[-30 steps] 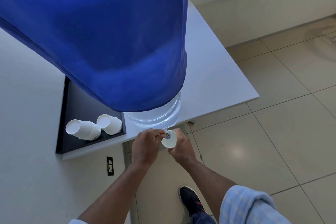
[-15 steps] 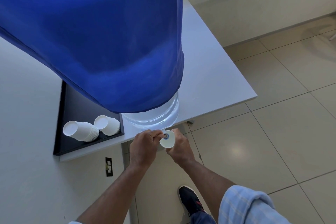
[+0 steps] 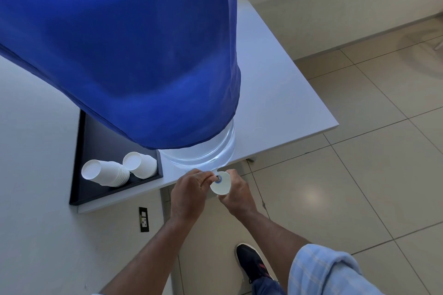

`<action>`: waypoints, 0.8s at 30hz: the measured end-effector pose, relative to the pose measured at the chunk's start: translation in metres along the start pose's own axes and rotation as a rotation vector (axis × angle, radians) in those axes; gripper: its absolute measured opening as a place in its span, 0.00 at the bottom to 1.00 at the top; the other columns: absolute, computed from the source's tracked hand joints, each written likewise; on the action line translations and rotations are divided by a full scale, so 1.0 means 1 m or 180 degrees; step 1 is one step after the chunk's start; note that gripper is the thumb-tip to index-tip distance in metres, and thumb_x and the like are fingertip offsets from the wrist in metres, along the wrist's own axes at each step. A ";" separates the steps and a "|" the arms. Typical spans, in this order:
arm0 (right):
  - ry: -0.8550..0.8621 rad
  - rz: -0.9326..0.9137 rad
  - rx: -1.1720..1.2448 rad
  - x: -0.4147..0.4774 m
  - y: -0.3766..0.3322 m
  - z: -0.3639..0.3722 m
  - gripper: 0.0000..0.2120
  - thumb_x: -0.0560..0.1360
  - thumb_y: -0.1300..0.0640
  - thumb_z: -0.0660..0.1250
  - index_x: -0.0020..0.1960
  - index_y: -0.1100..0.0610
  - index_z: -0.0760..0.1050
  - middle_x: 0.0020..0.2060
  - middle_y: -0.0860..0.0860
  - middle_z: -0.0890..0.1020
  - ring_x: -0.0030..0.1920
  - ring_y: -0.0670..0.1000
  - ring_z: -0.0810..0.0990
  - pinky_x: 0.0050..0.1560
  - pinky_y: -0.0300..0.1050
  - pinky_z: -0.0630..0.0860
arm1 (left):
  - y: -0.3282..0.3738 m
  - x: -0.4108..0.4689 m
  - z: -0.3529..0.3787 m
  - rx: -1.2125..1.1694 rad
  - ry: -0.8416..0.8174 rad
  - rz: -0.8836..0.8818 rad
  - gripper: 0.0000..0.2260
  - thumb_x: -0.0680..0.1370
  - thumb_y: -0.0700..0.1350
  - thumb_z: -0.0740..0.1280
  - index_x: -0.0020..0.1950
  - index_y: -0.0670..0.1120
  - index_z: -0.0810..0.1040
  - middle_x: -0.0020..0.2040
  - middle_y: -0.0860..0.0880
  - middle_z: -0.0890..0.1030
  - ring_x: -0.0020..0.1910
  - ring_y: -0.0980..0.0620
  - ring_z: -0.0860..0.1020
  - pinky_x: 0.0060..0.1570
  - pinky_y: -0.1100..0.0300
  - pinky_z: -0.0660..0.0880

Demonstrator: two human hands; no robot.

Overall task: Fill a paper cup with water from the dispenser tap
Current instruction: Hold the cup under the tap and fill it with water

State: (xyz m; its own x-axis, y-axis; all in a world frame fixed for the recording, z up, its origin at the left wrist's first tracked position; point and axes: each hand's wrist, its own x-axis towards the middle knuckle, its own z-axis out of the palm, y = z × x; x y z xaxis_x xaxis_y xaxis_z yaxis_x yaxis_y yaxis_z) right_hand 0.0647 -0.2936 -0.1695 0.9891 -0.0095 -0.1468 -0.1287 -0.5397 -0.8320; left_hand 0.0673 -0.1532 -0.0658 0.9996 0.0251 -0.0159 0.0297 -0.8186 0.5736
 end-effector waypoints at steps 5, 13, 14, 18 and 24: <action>-0.0015 -0.0007 -0.0022 -0.001 0.001 0.000 0.23 0.69 0.60 0.79 0.60 0.53 0.73 0.49 0.49 0.82 0.46 0.49 0.81 0.42 0.43 0.79 | -0.001 -0.004 0.001 0.0174 0.0194 0.0290 0.06 0.80 0.47 0.75 0.55 0.50 0.90 0.53 0.54 0.90 0.49 0.52 0.87 0.46 0.60 0.79; 0.0013 0.0013 0.0013 -0.001 0.002 0.000 0.23 0.69 0.60 0.79 0.60 0.53 0.73 0.49 0.50 0.83 0.46 0.50 0.80 0.42 0.41 0.78 | -0.002 0.001 0.000 0.0126 0.0185 0.0332 0.07 0.79 0.46 0.75 0.55 0.50 0.89 0.51 0.52 0.91 0.48 0.51 0.88 0.46 0.57 0.82; 0.0015 0.0011 0.0013 -0.001 0.002 0.000 0.23 0.69 0.60 0.79 0.61 0.53 0.73 0.49 0.50 0.83 0.46 0.49 0.80 0.42 0.40 0.77 | -0.003 0.002 0.000 0.0126 0.0183 0.0328 0.07 0.79 0.47 0.75 0.55 0.51 0.89 0.51 0.53 0.91 0.48 0.51 0.88 0.46 0.57 0.83; 0.0014 -0.0001 0.0012 -0.002 0.002 0.000 0.25 0.69 0.59 0.80 0.62 0.53 0.73 0.50 0.50 0.83 0.47 0.49 0.81 0.43 0.42 0.79 | -0.004 0.004 0.001 0.0174 0.0161 0.0392 0.07 0.80 0.49 0.74 0.56 0.52 0.89 0.51 0.54 0.90 0.48 0.52 0.88 0.45 0.57 0.83; 0.0027 0.0016 0.0042 -0.003 0.002 -0.001 0.24 0.69 0.58 0.80 0.61 0.53 0.73 0.49 0.49 0.82 0.45 0.48 0.79 0.41 0.38 0.77 | -0.006 0.004 0.001 0.0267 0.0153 0.0481 0.07 0.80 0.49 0.74 0.56 0.52 0.89 0.50 0.54 0.90 0.46 0.52 0.88 0.43 0.58 0.82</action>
State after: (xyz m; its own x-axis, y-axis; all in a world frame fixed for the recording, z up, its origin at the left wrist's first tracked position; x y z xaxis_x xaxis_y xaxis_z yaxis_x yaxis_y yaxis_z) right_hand 0.0620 -0.2952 -0.1700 0.9890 -0.0195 -0.1466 -0.1346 -0.5283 -0.8383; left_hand 0.0711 -0.1488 -0.0702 0.9915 -0.0760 0.1056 -0.1188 -0.8600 0.4962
